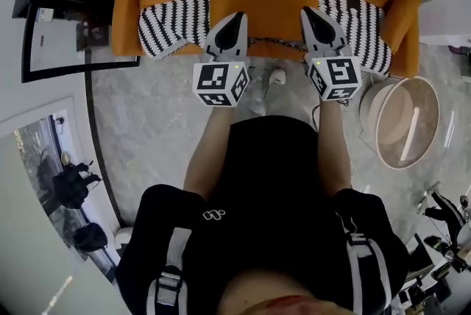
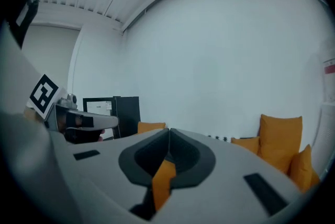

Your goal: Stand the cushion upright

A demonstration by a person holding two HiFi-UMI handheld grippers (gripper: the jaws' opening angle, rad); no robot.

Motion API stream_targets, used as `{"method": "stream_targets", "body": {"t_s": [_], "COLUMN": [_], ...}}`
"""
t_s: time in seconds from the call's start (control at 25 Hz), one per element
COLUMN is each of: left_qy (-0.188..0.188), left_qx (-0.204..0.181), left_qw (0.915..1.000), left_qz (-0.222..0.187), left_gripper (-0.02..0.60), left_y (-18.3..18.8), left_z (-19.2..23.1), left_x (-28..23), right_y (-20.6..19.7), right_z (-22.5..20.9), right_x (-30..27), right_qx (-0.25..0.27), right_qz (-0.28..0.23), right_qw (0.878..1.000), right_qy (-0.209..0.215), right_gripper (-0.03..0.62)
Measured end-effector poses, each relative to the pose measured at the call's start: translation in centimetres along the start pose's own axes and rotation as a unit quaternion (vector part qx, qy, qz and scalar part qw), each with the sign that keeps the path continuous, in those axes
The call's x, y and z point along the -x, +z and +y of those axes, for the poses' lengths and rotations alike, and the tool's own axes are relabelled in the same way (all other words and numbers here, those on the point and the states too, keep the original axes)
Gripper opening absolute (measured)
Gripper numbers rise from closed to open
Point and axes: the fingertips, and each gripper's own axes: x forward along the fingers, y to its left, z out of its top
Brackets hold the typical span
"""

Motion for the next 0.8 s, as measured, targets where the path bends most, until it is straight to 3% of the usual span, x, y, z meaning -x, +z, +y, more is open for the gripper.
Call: {"method": "stream_targets", "body": {"t_s": [0.12, 0.44, 0.8], "left_qy": [0.007, 0.043, 0.04], "left_qx": [-0.003, 0.018, 0.045], "left_qw": [0.9999, 0.9972, 0.9915], "left_qz": [0.012, 0.058, 0.115], "left_gripper": [0.011, 0.011, 0.011], "left_y": [-0.5, -4.0, -9.3], "left_z": [0.4, 4.1, 7.5], "left_x": [-1.7, -2.6, -2.7], "right_y": [-0.9, -5.2, -10.7], "right_z": [-2.1, -2.6, -0.4], "right_x": [-1.5, -4.2, -6.7], "right_qx": [-0.011, -0.038, -0.065], "right_qz": [0.008, 0.06, 0.113], "right_qw": [1.0, 0.997, 0.991], "right_qy": [-0.004, 0.018, 0.017], "right_gripper": [0.011, 0.011, 0.011]}}
